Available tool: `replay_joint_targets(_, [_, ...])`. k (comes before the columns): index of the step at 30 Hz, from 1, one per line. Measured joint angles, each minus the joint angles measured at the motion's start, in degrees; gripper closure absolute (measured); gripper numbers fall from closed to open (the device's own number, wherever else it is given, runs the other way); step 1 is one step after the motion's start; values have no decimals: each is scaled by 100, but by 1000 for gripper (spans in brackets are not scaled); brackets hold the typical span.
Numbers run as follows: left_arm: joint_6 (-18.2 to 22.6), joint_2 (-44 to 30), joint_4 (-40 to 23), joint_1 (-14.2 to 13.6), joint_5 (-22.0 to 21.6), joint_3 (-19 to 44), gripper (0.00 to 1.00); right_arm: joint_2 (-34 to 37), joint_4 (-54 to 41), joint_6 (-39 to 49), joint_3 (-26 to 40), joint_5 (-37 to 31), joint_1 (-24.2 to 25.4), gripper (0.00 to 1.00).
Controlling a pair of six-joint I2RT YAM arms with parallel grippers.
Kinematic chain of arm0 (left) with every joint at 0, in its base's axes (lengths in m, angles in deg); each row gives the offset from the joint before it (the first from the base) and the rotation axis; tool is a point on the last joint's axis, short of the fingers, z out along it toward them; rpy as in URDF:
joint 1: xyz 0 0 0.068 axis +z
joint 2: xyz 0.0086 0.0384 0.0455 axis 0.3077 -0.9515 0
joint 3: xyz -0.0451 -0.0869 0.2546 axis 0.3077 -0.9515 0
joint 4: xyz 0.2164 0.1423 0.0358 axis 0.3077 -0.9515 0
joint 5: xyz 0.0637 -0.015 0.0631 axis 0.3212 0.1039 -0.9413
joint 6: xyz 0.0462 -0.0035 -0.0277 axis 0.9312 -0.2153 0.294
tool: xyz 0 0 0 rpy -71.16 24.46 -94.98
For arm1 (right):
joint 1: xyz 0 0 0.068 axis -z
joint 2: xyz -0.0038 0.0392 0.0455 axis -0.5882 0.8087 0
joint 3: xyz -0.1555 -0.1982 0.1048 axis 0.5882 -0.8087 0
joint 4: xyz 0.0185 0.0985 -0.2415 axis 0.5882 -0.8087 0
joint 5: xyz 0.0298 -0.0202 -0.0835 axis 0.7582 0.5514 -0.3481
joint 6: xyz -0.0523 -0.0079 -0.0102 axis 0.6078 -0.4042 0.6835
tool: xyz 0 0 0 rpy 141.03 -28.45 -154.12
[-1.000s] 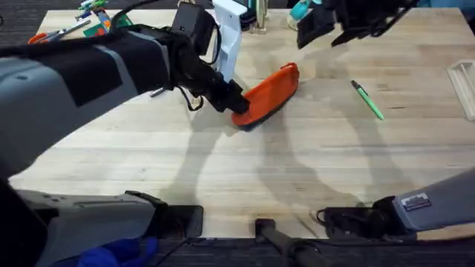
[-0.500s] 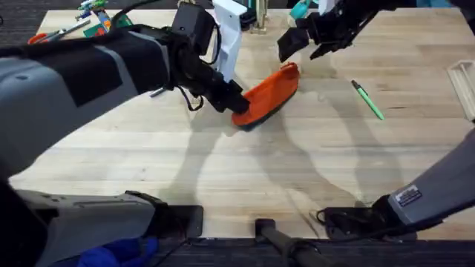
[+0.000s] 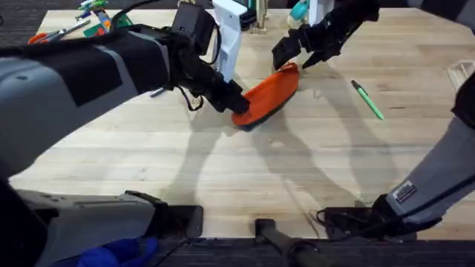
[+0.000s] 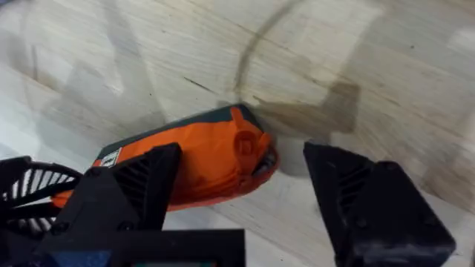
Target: Unzip the bag, pick up the pens from the table one at a time and place them inside, then zip the bag closed.
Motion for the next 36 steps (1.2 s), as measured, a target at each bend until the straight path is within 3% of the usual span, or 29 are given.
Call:
replay_joint_targets(8, [0,1,0,0,0,0,958,119,7,2,7,111,-16,21])
replay_joint_targets(14, [0,1,0,0,0,0,958,119,2,0,9,135,-16,134])
replay_joint_targets(19, [0,0,0,0,0,0,958,120,4,-1,9,187,-17,401])
replay_joint_targets(20, [0,1,0,0,0,0,958,121,2,-2,9,185,-23,577])
replay_joint_targets(23, [0,1,0,0,0,0,958,119,3,0,9,137,-12,707])
replay_joint_targets(27, [-1,0,0,0,-2,0,958,120,0,-3,9,129,-12,951])
replay_joint_targets(36, [0,1,0,0,-2,0,958,121,0,0,9,129,-16,972])
